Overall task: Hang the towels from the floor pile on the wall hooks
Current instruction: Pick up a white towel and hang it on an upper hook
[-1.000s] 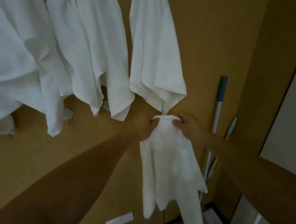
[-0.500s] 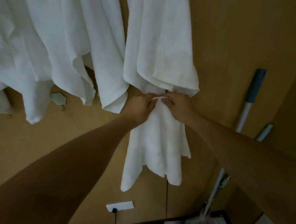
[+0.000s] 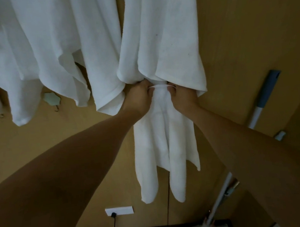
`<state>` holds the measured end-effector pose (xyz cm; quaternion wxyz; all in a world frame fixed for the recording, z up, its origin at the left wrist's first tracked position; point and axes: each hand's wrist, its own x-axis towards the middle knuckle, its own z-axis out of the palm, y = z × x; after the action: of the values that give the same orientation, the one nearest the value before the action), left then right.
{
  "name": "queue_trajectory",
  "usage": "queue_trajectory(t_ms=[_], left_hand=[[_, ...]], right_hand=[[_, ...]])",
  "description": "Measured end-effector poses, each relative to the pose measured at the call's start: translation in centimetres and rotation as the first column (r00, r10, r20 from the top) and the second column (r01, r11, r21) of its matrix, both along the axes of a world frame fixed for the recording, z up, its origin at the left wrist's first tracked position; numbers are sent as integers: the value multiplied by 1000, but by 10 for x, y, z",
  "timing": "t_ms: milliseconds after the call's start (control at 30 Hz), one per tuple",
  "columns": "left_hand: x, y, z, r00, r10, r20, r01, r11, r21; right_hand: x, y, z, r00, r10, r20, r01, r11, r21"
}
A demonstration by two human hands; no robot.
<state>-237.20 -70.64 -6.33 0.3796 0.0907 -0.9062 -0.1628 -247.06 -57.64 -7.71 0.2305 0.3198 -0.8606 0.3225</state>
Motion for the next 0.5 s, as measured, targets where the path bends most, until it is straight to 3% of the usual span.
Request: queue_trajectory(t_ms=[133, 300, 500], left_hand=[[-2, -1, -10, 998, 18, -60, -19, 1000, -8], [3, -12, -33, 980, 106, 167, -90, 991, -99], [14, -8, -38, 983, 45, 177, -20, 990, -142]], right_hand=[[9, -3, -4, 994, 94, -50, -98, 992, -82], [16, 0, -20, 973, 232, 9, -231, 971, -53], [19, 0, -29, 970, 237, 45, -231, 967, -103]])
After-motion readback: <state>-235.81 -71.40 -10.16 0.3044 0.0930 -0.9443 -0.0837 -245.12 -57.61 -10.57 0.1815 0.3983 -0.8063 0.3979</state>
